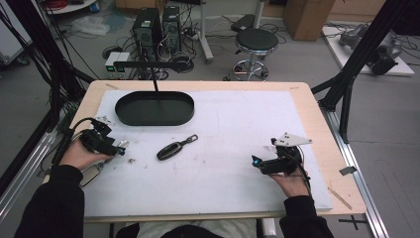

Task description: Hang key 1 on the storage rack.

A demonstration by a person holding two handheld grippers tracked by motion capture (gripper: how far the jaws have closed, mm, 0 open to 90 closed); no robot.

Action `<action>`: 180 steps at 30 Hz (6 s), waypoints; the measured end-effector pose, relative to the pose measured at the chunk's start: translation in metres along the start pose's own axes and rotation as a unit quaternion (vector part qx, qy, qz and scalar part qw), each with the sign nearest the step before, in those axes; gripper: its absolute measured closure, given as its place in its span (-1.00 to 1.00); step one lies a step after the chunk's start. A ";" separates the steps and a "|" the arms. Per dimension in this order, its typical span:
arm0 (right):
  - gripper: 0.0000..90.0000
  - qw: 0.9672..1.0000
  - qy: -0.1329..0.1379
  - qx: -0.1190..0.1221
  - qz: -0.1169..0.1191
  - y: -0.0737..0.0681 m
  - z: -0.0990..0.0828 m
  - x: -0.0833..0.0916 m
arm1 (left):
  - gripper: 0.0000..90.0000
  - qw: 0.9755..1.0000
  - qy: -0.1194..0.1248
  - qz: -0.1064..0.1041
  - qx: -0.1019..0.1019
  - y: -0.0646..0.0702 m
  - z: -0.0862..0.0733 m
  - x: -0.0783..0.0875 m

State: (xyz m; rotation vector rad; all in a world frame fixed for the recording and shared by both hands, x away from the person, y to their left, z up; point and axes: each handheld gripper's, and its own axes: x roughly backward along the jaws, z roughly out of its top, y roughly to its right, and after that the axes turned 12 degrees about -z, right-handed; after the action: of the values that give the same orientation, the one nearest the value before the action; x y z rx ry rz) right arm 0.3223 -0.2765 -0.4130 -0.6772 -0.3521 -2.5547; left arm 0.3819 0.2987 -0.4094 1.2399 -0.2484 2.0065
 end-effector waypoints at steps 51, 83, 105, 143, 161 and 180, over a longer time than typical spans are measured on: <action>-0.98 1.000 0.000 0.010 -0.009 -0.012 -0.002 -0.004 | 0.65 0.990 0.128 0.012 -0.064 0.028 0.038 0.072; -0.98 1.000 -0.001 -0.004 -0.007 -0.007 -0.007 -0.003 | 0.66 0.973 0.209 0.065 -0.074 0.003 0.150 0.092; -0.98 1.000 -0.008 -0.014 -0.006 -0.002 -0.013 0.001 | 0.66 0.970 0.222 0.051 -0.082 0.001 0.205 0.114; -0.98 1.000 -0.027 -0.001 -0.011 -0.004 -0.020 0.002 | 0.66 0.961 0.243 0.112 -0.064 -0.010 0.239 0.112; -0.98 1.000 -0.028 0.003 -0.007 -0.004 -0.020 0.001 | 0.25 0.954 0.280 0.106 0.009 -0.023 0.223 0.102; -0.98 1.000 -0.026 0.001 -0.002 -0.005 -0.018 0.000 | -0.96 0.959 0.281 -0.033 -0.031 -0.014 0.163 0.088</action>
State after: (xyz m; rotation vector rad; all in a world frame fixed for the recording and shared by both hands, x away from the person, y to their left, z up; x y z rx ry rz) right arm 0.3126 -0.2788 -0.4287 -0.7444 -0.3731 -2.5433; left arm 0.4812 0.2681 -0.2559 0.5884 0.0113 2.1787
